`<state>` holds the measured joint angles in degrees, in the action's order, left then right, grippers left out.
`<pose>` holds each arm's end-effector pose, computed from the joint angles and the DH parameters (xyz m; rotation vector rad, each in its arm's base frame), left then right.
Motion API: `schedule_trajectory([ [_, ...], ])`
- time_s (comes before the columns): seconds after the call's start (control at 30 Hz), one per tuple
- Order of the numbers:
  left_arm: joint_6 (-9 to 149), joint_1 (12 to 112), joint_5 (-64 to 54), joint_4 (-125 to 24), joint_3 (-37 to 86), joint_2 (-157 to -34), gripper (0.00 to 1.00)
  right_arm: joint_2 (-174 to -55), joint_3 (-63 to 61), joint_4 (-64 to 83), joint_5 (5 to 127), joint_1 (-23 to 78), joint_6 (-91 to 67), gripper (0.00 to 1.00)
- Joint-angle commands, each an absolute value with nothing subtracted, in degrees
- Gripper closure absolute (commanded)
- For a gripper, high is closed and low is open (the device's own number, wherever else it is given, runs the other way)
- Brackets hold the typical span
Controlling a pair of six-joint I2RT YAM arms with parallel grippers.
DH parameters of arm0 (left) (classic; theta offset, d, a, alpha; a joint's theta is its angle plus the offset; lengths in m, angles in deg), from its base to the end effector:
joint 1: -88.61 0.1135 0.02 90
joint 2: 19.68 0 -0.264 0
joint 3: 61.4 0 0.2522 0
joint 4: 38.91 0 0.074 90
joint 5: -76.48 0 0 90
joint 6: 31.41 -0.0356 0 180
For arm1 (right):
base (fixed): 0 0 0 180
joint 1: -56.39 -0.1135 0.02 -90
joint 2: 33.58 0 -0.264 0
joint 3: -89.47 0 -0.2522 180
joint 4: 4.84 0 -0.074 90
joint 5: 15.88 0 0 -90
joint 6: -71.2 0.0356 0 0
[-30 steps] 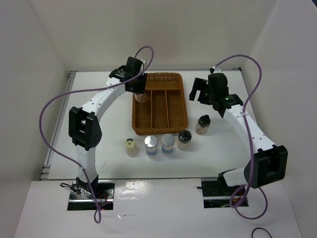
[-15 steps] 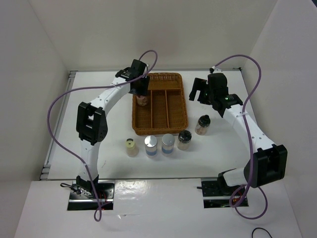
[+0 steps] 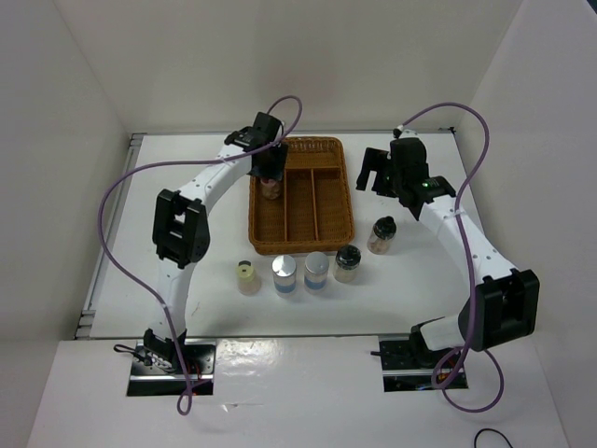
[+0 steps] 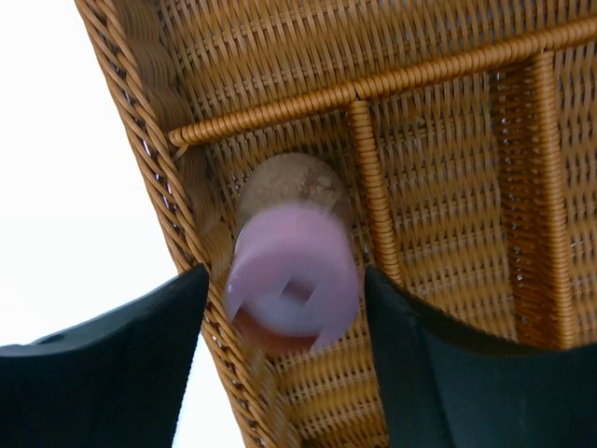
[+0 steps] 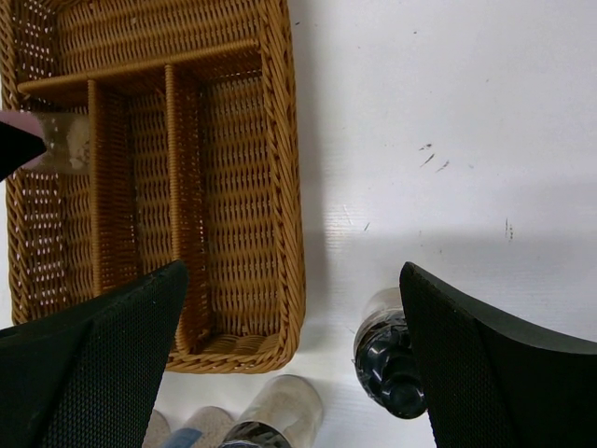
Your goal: Organize the condiment bottles
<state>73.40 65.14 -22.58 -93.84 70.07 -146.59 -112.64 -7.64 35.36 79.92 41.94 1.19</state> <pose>0.4605 -0.1938 0.2606 0.1146 2.4351 -0.1055 0.3007 0.0738 0.3247 0.1633 2.2048 0.2238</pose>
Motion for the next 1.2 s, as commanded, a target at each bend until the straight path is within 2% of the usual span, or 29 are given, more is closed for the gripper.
schedule_trajectory([
  [0.0,72.7,65.0,-24.1,-94.8,73.9,-146.9,0.23,-113.3,-6.3,34.5,80.8,42.3,-0.3,0.02],
  [0.17,73.2,63.8,-25.9,-97.5,75.8,-147.4,0.09,-113.3,-5.8,35.0,80.2,42.3,-0.3,0.02],
  [0.33,73.7,61.8,-28.6,-100.2,75.2,-140.0,0.05,-111.6,-5.2,35.0,80.7,42.3,-0.3,0.02],
  [0.47,77.1,60.7,-29.1,-101.5,66.6,-126.0,0.0,-110.4,-5.8,35.6,80.7,43.4,0.2,0.02],
  [0.63,83.1,60.7,-28.4,-101.5,47.3,-107.8,0.0,-106.9,-8.8,35.6,79.5,44.4,1.3,0.02],
  [0.73,86.6,60.7,-26.8,-101.5,39.8,-101.2,0.0,-106.3,-10.2,35.0,78.1,45.0,1.3,0.02],
  [1.03,98.5,60.7,-18.9,-100.1,16.6,-92.8,0.0,-105.0,-12.0,35.0,75.7,45.0,1.9,0.02],
  [1.17,99.9,60.7,-17.5,-99.3,12.3,-91.0,0.01,-104.3,-13.7,35.0,75.7,45.0,2.9,0.02],
])
